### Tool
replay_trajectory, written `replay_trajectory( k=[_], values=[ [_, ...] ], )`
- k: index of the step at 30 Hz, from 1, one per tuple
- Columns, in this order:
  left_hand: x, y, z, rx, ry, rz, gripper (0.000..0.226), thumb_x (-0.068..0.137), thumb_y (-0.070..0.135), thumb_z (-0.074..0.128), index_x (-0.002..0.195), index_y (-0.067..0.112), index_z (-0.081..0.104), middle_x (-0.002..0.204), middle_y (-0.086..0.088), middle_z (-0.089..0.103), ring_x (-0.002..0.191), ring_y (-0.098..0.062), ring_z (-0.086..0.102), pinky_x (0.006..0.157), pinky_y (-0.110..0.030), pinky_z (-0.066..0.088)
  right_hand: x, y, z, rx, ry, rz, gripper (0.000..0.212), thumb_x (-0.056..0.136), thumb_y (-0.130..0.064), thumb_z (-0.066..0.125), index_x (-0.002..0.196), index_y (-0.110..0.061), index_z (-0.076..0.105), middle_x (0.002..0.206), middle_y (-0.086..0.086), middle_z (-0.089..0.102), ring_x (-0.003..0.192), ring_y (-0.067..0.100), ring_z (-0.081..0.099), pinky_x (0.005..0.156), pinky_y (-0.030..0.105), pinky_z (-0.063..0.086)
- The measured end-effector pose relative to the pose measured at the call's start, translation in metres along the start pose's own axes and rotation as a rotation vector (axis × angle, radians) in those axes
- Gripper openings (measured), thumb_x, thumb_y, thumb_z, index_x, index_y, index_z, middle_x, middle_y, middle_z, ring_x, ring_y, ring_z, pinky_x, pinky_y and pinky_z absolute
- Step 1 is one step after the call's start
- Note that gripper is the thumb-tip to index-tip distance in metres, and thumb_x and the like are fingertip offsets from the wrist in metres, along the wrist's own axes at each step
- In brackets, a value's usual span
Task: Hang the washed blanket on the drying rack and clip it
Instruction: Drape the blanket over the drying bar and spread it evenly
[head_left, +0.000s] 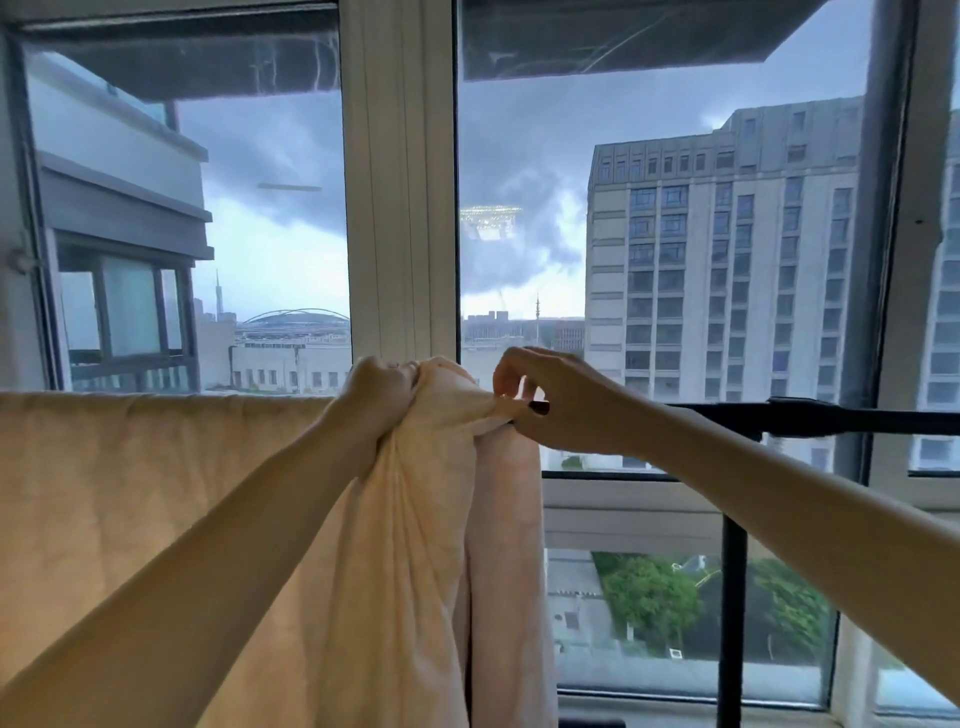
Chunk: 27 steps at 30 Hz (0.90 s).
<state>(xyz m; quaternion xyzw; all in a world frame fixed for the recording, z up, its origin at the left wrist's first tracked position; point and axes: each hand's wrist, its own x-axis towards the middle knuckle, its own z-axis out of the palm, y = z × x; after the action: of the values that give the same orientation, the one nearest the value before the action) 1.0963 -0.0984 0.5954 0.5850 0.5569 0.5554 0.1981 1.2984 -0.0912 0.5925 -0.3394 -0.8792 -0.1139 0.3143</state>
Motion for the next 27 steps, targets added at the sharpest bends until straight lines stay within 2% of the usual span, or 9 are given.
replay_trajectory(
  k=[3, 5, 9, 14, 16, 18, 22, 24, 27],
  values=[
    [0.002, 0.005, -0.003, 0.001, -0.048, -0.046, 0.035, 0.1, 0.02, 0.048, 0.113, -0.01, 0.06, 0.103, -0.023, 0.06, 0.099, -0.032, 0.057, 0.082, -0.034, 0.043, -0.005, -0.001, 0.004, -0.03, 0.03, -0.082, 0.015, 0.087, -0.017, 0.062, 0.1, -0.021, 0.054, 0.1, -0.012, 0.056, 0.086, 0.011, 0.058, 0.069, 0.026, 0.052],
    [0.002, 0.006, -0.003, 0.008, -0.06, -0.03, 0.035, 0.1, 0.018, 0.046, 0.122, -0.007, 0.058, 0.122, -0.022, 0.06, 0.11, -0.033, 0.056, 0.091, -0.035, 0.043, -0.002, 0.001, 0.004, 0.014, 0.111, -0.044, 0.004, 0.091, -0.019, 0.06, 0.095, -0.018, 0.063, 0.093, -0.009, 0.064, 0.081, 0.012, 0.061, 0.07, 0.03, 0.053],
    [-0.001, 0.007, -0.002, -0.054, -0.063, 0.039, 0.025, 0.099, 0.023, 0.05, 0.094, 0.006, 0.068, 0.094, -0.01, 0.062, 0.091, -0.023, 0.056, 0.087, -0.035, 0.047, 0.008, 0.003, -0.003, 0.07, 0.176, 0.106, 0.02, 0.095, -0.009, 0.05, 0.091, -0.015, 0.069, 0.08, -0.008, 0.064, 0.074, 0.008, 0.06, 0.064, 0.006, 0.04],
    [0.006, 0.013, 0.002, 0.03, 0.006, 0.185, 0.027, 0.097, 0.025, 0.053, 0.083, 0.007, 0.068, 0.087, -0.01, 0.065, 0.079, -0.019, 0.058, 0.077, -0.03, 0.049, 0.022, 0.011, -0.032, 0.029, 0.266, 0.21, 0.026, 0.098, -0.008, 0.042, 0.1, -0.008, 0.068, 0.089, -0.001, 0.063, 0.079, 0.01, 0.054, 0.061, 0.003, 0.035],
    [0.007, 0.019, 0.004, 0.058, 0.029, 0.23, 0.028, 0.097, 0.024, 0.053, 0.089, 0.004, 0.07, 0.083, -0.004, 0.064, 0.074, -0.011, 0.056, 0.067, -0.022, 0.045, 0.029, 0.013, -0.047, -0.028, 0.32, 0.245, 0.026, 0.098, -0.01, 0.042, 0.102, -0.009, 0.068, 0.091, -0.002, 0.062, 0.084, 0.012, 0.056, 0.063, 0.009, 0.036],
    [0.009, 0.024, 0.007, 0.063, 0.051, 0.266, 0.025, 0.097, 0.024, 0.054, 0.091, 0.006, 0.07, 0.081, 0.0, 0.063, 0.074, -0.009, 0.056, 0.069, -0.022, 0.042, 0.033, 0.014, -0.059, -0.131, 0.316, 0.263, 0.026, 0.099, -0.014, 0.043, 0.104, -0.01, 0.068, 0.098, 0.002, 0.067, 0.088, 0.016, 0.06, 0.073, 0.019, 0.037],
    [0.013, 0.025, 0.013, 0.083, 0.07, 0.308, 0.023, 0.096, 0.022, 0.054, 0.093, 0.006, 0.071, 0.084, -0.001, 0.065, 0.07, -0.007, 0.056, 0.059, -0.017, 0.041, 0.031, 0.025, -0.068, -0.235, 0.293, 0.33, 0.024, 0.096, -0.021, 0.048, 0.1, -0.014, 0.071, 0.1, 0.003, 0.071, 0.09, 0.019, 0.064, 0.084, 0.025, 0.041],
    [0.014, 0.021, 0.014, 0.106, 0.067, 0.294, 0.023, 0.096, 0.021, 0.054, 0.086, 0.007, 0.07, 0.078, 0.0, 0.065, 0.068, -0.01, 0.057, 0.055, -0.016, 0.04, 0.023, 0.031, -0.067, -0.33, 0.286, 0.378, 0.022, 0.096, -0.025, 0.049, 0.097, -0.018, 0.07, 0.093, 0.002, 0.07, 0.088, 0.022, 0.064, 0.081, 0.03, 0.047],
    [0.01, 0.013, 0.018, 0.159, 0.044, 0.267, 0.029, 0.096, 0.022, 0.053, 0.074, 0.008, 0.067, 0.071, 0.001, 0.063, 0.062, -0.01, 0.054, 0.05, -0.015, 0.039, 0.007, 0.029, -0.057, -0.367, 0.246, 0.403, 0.021, 0.096, -0.023, 0.049, 0.094, -0.016, 0.069, 0.08, 0.002, 0.067, 0.074, 0.02, 0.064, 0.068, 0.028, 0.046]
  ],
)
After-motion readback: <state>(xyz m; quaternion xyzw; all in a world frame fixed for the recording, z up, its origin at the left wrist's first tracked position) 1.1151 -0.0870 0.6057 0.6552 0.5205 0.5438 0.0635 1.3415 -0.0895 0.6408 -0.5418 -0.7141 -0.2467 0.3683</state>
